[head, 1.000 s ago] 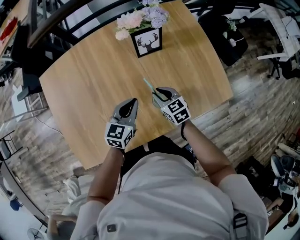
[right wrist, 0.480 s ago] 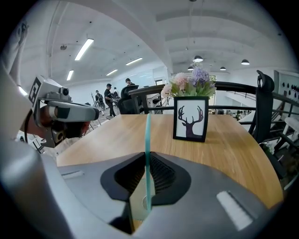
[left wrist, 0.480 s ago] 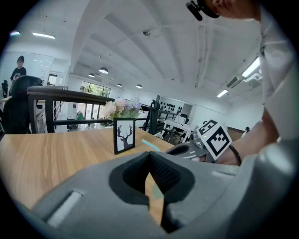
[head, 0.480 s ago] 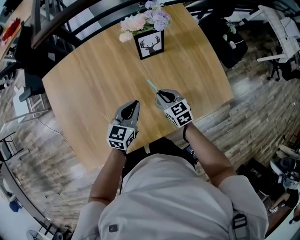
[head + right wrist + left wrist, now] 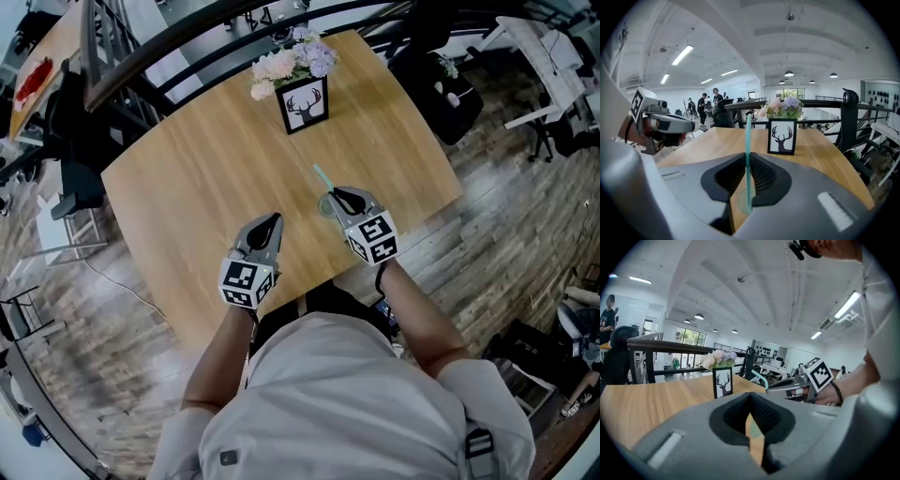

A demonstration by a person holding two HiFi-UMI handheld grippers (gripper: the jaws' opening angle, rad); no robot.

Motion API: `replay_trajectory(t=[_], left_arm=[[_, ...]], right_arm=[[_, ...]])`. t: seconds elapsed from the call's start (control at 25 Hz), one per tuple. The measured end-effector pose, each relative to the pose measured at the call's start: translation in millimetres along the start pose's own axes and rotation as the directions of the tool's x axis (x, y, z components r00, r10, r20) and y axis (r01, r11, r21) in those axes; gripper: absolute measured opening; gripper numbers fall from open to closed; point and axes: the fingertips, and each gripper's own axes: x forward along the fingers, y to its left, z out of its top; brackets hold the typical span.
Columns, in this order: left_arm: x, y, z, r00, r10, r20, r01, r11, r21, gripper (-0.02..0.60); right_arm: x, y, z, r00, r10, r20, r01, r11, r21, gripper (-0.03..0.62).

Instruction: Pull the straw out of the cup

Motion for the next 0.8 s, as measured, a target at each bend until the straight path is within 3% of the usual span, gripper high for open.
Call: replay_trajectory(t=[0.36, 0.8], left_arm=[[-53.7, -17.2, 17.1, 0.996, -0.070, 0.049, 0.067, 0.996, 0.062, 0.005], [-114.6, -36.5, 46.2, 0.976, -0.185, 0.113, 0.167, 0.975, 0.150, 0.005]], right_arm=[[-53.4, 36.7, 51.7, 0.983, -0.107, 0.147, 0.101, 0.994, 0.043, 0.043], [-111.5, 95.3, 66.6, 0.949, -0.223, 0.223, 0.214, 0.975, 0.065, 0.043]])
